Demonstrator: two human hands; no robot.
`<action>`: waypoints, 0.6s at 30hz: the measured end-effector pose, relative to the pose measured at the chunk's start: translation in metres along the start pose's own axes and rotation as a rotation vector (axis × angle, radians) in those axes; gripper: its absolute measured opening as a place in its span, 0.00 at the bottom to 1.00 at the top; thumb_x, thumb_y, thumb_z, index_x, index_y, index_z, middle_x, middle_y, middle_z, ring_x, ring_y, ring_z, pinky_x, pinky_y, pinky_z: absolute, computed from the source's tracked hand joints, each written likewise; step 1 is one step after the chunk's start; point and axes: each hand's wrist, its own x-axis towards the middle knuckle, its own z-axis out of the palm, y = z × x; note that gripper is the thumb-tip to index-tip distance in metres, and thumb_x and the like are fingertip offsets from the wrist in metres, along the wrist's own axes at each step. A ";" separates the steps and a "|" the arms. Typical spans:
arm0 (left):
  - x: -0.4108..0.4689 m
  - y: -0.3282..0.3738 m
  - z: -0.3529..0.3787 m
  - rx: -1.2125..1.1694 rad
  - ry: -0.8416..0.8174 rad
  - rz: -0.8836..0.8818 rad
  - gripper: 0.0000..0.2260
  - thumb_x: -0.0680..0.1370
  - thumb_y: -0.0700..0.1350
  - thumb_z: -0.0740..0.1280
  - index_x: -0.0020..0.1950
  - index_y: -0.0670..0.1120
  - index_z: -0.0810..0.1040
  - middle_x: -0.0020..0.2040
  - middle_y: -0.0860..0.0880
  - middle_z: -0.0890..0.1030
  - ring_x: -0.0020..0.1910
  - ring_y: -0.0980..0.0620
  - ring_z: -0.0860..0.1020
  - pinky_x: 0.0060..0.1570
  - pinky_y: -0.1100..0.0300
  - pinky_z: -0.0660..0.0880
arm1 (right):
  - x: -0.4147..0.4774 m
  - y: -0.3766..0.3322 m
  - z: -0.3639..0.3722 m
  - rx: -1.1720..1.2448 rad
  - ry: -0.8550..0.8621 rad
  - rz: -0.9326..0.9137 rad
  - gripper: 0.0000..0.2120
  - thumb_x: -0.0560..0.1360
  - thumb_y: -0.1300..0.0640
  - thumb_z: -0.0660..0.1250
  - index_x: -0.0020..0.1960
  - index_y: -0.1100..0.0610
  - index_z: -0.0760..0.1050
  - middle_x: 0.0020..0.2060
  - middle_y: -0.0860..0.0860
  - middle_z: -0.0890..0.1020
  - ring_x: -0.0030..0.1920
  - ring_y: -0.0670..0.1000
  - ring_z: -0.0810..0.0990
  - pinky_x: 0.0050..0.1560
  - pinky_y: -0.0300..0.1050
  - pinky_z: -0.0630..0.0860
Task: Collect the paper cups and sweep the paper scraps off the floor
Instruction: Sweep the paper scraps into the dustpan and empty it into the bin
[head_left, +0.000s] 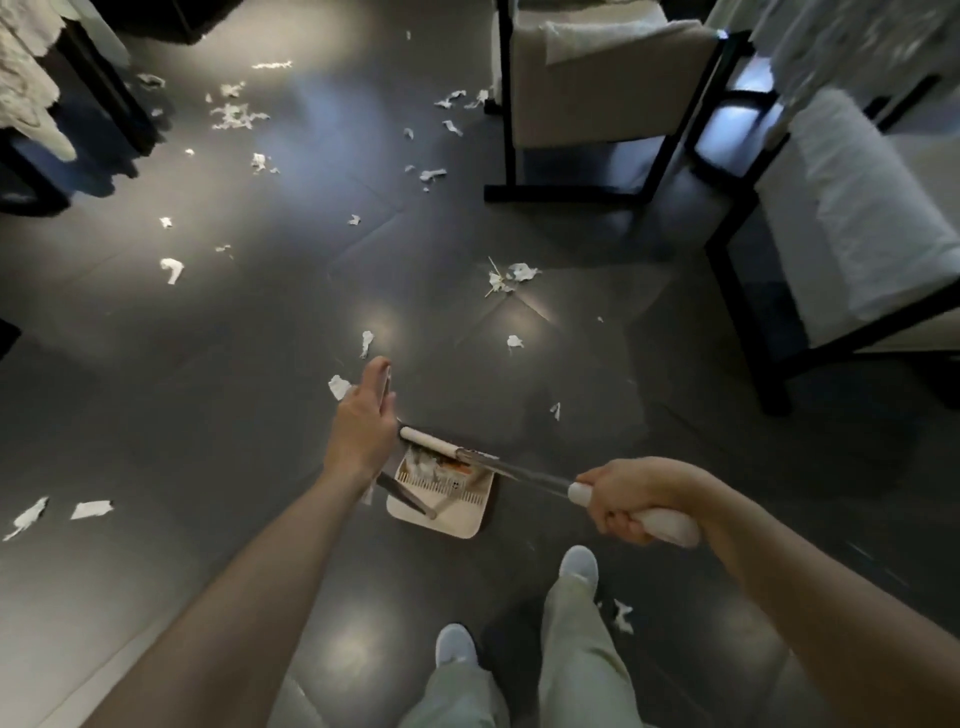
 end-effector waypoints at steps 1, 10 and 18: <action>-0.001 -0.002 -0.002 -0.005 -0.006 0.009 0.14 0.79 0.39 0.61 0.65 0.47 0.69 0.45 0.46 0.74 0.42 0.48 0.71 0.43 0.58 0.64 | -0.004 0.006 0.001 0.098 0.002 0.000 0.27 0.71 0.67 0.58 0.70 0.60 0.68 0.26 0.51 0.70 0.23 0.45 0.67 0.24 0.36 0.65; -0.021 -0.018 -0.022 -0.074 -0.159 0.137 0.14 0.78 0.39 0.64 0.62 0.50 0.72 0.52 0.52 0.79 0.54 0.54 0.78 0.48 0.67 0.68 | -0.001 0.048 -0.004 0.453 0.205 -0.016 0.34 0.73 0.72 0.58 0.74 0.48 0.61 0.19 0.50 0.68 0.17 0.44 0.64 0.19 0.33 0.64; -0.020 -0.002 -0.005 -0.033 -0.302 0.211 0.16 0.79 0.41 0.63 0.67 0.50 0.71 0.52 0.41 0.80 0.52 0.43 0.79 0.54 0.45 0.76 | 0.026 0.067 -0.014 0.315 0.363 0.049 0.25 0.69 0.69 0.58 0.65 0.61 0.69 0.25 0.56 0.77 0.24 0.50 0.72 0.28 0.42 0.71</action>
